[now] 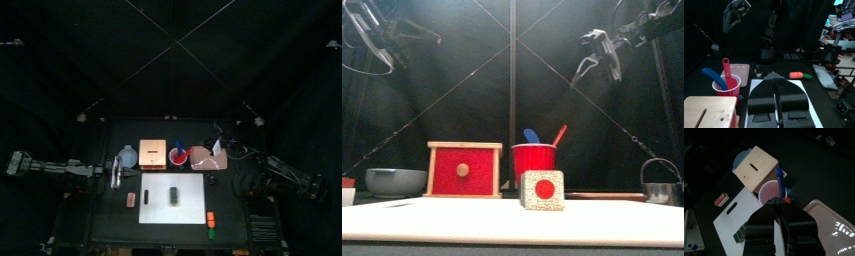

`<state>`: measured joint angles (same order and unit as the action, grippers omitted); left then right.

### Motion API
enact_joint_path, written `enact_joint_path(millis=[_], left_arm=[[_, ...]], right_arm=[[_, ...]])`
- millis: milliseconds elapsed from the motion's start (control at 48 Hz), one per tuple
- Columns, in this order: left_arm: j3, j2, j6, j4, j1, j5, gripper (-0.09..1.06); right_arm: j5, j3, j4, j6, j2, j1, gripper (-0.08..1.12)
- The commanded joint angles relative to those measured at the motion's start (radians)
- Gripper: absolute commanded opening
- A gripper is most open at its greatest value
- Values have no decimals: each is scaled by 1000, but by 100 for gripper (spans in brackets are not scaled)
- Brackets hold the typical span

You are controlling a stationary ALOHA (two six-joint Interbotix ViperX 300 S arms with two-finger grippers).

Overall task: Cut the sushi into 4 pieces with the knife
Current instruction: Pick up the knife at its handle with right hand

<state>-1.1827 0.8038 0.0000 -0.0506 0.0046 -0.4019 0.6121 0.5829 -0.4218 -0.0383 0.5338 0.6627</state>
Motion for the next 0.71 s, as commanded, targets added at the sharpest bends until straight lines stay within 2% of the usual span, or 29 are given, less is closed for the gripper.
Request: enact_joint_path(millis=[21,146,271,500,708], left_arm=[[28,-3,2,-2,11,-11,13],[25,-3,2,-2,15,-11,13],[23,-3,2,-2,17,-11,13],[17,-3,2,-2,17,-11,13],[6,-3,0,-2,17,-11,13]], right_arm=[[60,-89,-6,15,-52,21,62],[130,-141,-6,34,-132,23,82],[202,-186,-11,103,-210,35,95],[351,-267,-114,195,-357,95,96],[469,-330,-124,202,-462,114,96]])
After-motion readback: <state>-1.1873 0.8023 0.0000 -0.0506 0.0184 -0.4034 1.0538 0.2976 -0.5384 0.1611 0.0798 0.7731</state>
